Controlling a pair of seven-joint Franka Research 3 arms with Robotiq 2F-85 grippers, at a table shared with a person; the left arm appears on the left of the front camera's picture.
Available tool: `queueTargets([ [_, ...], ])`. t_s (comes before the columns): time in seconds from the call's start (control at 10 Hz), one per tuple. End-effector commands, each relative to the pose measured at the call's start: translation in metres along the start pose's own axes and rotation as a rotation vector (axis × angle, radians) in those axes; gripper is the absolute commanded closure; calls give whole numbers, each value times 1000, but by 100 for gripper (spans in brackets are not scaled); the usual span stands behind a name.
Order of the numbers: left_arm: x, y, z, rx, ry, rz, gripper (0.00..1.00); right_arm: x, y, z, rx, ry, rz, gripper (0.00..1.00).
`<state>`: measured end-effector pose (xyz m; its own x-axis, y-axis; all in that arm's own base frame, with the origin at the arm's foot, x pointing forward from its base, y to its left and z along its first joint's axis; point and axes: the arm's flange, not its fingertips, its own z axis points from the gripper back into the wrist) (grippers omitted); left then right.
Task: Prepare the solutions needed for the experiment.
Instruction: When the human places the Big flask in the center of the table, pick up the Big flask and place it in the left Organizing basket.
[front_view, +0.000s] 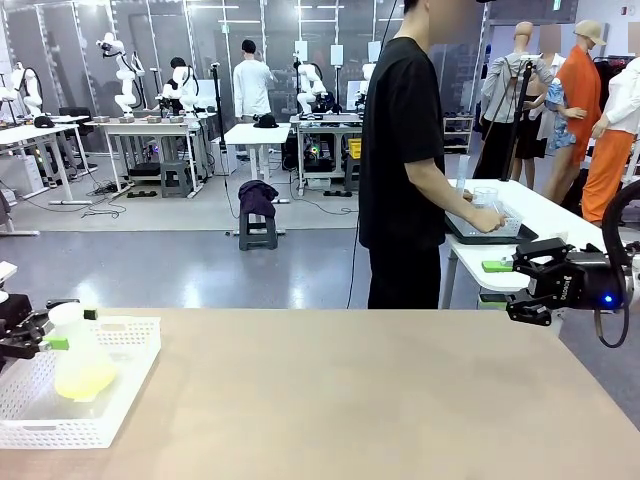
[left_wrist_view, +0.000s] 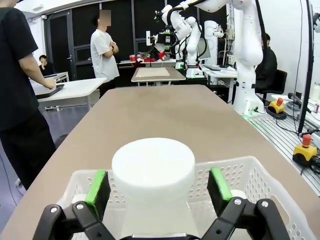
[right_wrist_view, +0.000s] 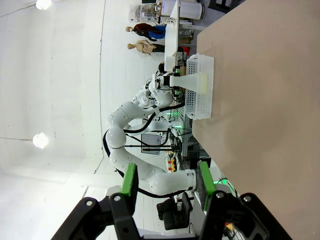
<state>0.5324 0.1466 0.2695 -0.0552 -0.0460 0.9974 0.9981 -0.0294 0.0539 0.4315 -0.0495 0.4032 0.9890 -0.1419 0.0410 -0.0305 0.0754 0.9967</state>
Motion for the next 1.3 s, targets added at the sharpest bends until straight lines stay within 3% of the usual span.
queueTargets([
  [0.0, 8, 0, 5, -19, 4, 24, 0, 1, 1, 0, 14, -2, 4, 40],
  [0.8, -1, -1, 1, 3, -1, 6, 0, 1, 1, 0, 14, -2, 4, 40],
  [1.2, 10, -10, 55, 108, 18, 25, 0, 1, 1, 0, 14, -2, 4, 40],
])
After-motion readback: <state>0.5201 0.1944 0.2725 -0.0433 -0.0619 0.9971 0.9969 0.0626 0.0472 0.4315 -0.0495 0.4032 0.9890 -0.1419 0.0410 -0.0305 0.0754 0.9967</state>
